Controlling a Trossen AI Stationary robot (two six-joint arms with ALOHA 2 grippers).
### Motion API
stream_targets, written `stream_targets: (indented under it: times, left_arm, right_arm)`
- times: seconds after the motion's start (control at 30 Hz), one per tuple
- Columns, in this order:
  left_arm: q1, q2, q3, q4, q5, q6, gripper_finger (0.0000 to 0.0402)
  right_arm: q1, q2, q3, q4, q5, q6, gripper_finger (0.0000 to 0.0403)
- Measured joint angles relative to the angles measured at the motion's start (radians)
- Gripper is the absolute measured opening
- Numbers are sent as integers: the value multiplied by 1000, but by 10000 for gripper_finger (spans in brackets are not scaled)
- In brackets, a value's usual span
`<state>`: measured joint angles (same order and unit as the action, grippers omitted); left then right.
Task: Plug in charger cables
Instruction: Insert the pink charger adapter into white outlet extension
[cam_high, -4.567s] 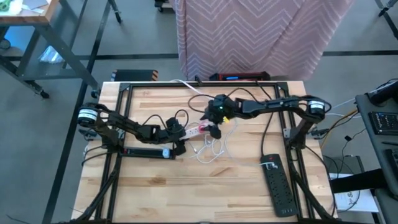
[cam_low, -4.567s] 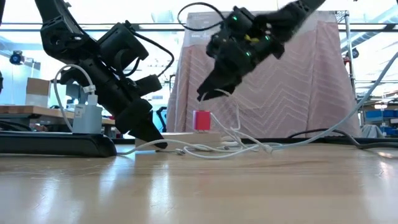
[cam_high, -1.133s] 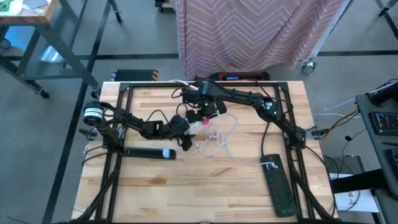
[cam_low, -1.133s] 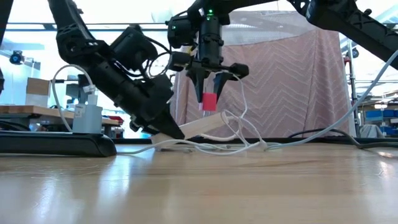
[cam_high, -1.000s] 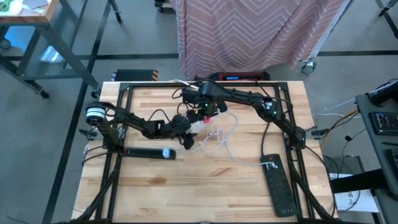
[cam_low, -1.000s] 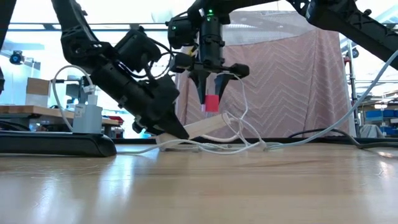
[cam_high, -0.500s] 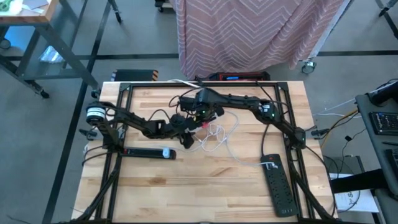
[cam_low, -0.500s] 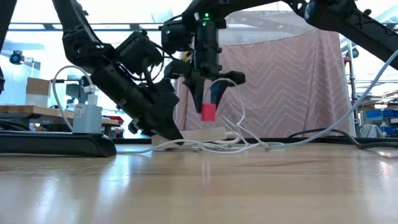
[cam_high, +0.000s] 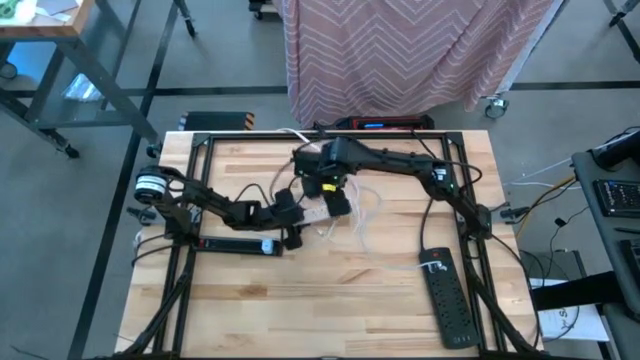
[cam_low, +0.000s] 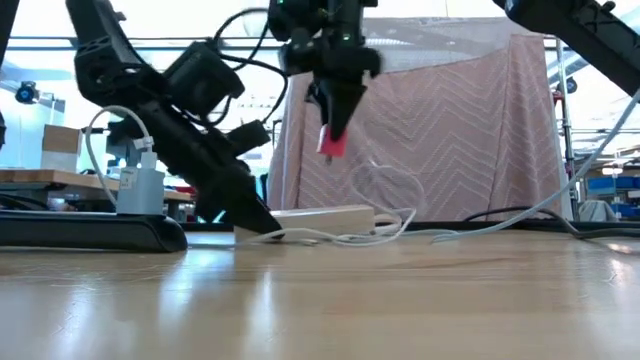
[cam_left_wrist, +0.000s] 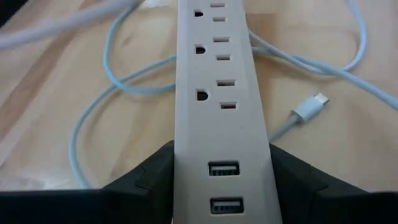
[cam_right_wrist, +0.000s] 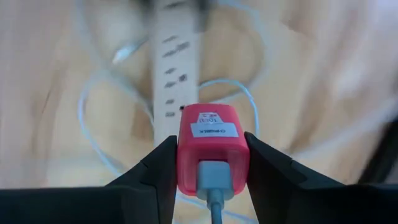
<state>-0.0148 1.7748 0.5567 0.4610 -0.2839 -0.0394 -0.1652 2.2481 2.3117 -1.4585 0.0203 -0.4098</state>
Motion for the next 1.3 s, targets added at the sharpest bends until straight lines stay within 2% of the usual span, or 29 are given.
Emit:
stream_targets:
  times: [0.07, 0.17, 0.27, 0.33, 0.43, 0.6, 0.73, 0.87, 1.03, 1.3]
  left_arm:
    - [-18, -1, -24, 36, 20, 31, 179]
    - [-29, -6, -39, 46, 81, 37, 184]
    - [-35, -11, -45, 48, 157, 27, 178]
    - [-35, -11, -45, 51, 193, 44, 177]
    - [-36, -11, -45, 55, 220, 92, 177]
    - [-36, -11, -45, 56, 225, 161, 179]
    - [-36, -11, -44, 58, 228, 196, 177]
    - [-35, -11, -44, 62, 233, 194, 177]
    - [-36, -11, -44, 62, 235, 187, 182]
    - [-36, -10, -44, 61, 240, 171, 181]
  right_arm:
    - [23, 4, -14, -5, -27, -178, 137]
    - [60, 6, -61, 15, -38, -310, 137]
    - [89, -8, -136, 26, -107, -462, 137]
    - [113, -24, -169, 25, -74, -577, 137]
    - [154, -26, -212, 26, 35, -687, 137]
    - [211, -26, -235, 38, 73, -794, 137]
    - [260, -26, -227, 111, 140, -869, 137]
    - [269, -24, -227, 141, 79, -878, 137]
    - [270, -6, -250, 152, 120, -896, 137]
    - [274, -8, -279, 131, 119, -915, 137]
